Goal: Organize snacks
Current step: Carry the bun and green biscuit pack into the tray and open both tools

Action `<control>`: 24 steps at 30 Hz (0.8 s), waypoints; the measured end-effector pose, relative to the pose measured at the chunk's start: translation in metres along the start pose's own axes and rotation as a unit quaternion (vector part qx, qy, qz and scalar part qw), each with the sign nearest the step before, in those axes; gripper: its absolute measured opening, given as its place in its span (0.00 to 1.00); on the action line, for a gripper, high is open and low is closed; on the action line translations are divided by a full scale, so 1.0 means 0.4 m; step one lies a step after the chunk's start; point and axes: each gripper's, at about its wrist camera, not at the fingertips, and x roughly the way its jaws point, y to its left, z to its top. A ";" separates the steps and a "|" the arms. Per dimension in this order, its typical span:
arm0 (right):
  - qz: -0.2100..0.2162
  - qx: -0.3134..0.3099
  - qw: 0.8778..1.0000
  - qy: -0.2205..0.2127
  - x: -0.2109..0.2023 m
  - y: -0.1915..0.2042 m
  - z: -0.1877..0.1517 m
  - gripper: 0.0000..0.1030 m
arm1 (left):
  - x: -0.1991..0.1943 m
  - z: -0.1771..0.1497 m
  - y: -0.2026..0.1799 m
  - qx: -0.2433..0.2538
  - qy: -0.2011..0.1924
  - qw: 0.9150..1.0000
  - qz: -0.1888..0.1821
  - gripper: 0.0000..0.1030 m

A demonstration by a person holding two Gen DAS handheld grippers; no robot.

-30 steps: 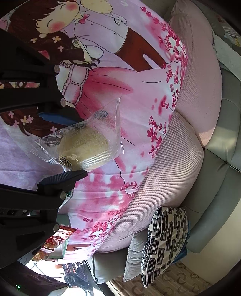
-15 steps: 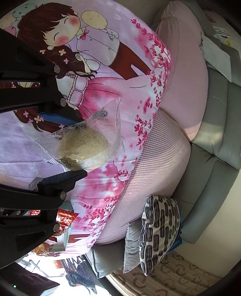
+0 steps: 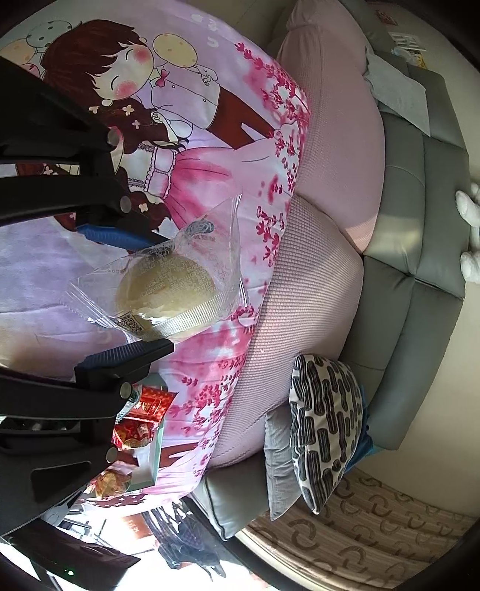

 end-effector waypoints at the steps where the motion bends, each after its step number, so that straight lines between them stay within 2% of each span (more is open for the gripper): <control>1: -0.003 0.004 1.000 -0.002 -0.007 -0.007 -0.001 0.51 | -0.004 -0.004 -0.008 0.005 -0.001 1.000 -0.002 0.47; 14: -0.046 0.058 0.996 -0.040 -0.106 -0.133 -0.030 0.51 | -0.046 -0.055 -0.119 0.060 -0.007 0.998 -0.026 0.47; 24: -0.105 0.139 0.982 -0.067 -0.181 -0.308 -0.046 0.51 | -0.034 -0.074 -0.199 0.096 0.004 0.994 -0.048 0.47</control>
